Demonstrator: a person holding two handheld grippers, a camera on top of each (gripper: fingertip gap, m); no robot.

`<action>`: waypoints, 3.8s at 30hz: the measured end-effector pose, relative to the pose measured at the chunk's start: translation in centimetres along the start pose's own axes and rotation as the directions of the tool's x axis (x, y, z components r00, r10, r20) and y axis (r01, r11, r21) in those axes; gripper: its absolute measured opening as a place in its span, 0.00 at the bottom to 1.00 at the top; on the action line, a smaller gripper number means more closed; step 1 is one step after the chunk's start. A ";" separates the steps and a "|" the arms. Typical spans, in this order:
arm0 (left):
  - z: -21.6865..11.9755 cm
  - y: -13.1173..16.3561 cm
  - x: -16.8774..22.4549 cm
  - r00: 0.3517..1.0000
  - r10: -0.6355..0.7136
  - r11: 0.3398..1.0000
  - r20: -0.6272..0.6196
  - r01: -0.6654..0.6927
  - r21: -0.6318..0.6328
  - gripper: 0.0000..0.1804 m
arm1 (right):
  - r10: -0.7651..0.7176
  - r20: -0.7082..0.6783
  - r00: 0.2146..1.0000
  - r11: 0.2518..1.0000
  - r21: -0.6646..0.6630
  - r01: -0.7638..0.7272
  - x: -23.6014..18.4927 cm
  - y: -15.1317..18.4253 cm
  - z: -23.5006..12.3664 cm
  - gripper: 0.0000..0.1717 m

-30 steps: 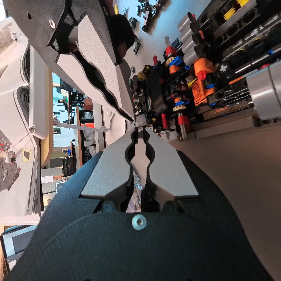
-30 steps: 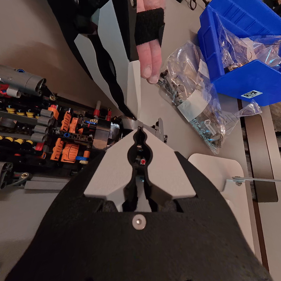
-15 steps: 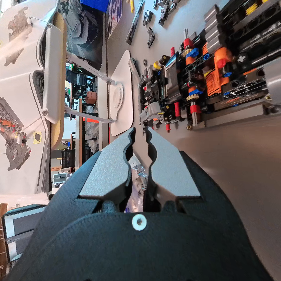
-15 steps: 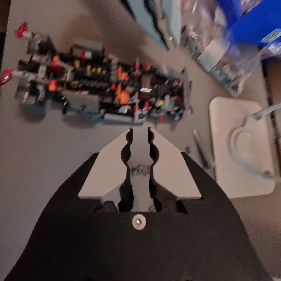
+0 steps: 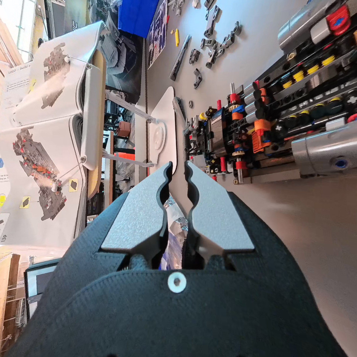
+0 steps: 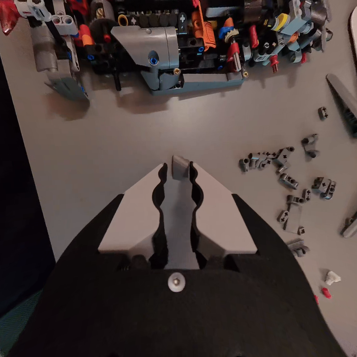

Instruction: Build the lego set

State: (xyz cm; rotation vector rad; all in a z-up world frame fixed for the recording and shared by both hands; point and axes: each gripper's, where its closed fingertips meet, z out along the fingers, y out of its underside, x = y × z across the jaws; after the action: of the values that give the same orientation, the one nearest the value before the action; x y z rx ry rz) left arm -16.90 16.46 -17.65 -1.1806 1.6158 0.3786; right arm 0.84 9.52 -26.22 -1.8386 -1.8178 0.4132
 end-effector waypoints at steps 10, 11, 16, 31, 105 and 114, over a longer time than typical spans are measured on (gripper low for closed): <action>-0.5 1.4 -0.3 1.000 -0.014 0.999 0.015 0.015 -0.029 0.05 | -0.158 0.127 0.979 0.987 -0.004 0.160 -0.5 -0.4 0.3 0.08; -0.5 1.5 -0.2 1.000 -0.014 0.999 0.012 0.014 -0.029 0.05 | -0.221 0.152 0.963 0.974 -0.009 0.225 -0.8 -0.5 0.4 0.08; -0.2 1.9 0.4 1.000 -0.007 0.999 -0.003 0.007 -0.039 0.05 | -0.516 0.075 0.853 0.850 -0.077 0.521 0.2 -2.5 0.3 0.13; -0.4 2.3 0.8 1.000 -0.007 0.999 -0.021 0.006 -0.040 0.05 | 0.047 -0.122 0.991 0.999 0.014 -0.045 -0.6 -2.5 0.4 0.15; -0.7 2.0 0.9 0.999 0.020 0.998 -0.027 -0.021 -0.054 0.05 | 0.242 -0.103 0.965 0.922 0.334 -0.196 4.2 -2.7 -0.9 0.01; -0.9 2.0 0.7 1.000 0.014 0.999 -0.021 -0.015 -0.049 0.05 | 0.447 0.276 0.851 0.622 0.587 -0.518 6.9 -5.7 -4.8 0.01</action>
State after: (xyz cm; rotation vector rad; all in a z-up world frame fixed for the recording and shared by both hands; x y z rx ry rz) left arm -19.00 16.38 -18.47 -1.2138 1.6415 0.4188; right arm -0.84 15.46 -18.12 -1.7633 -0.9712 1.1973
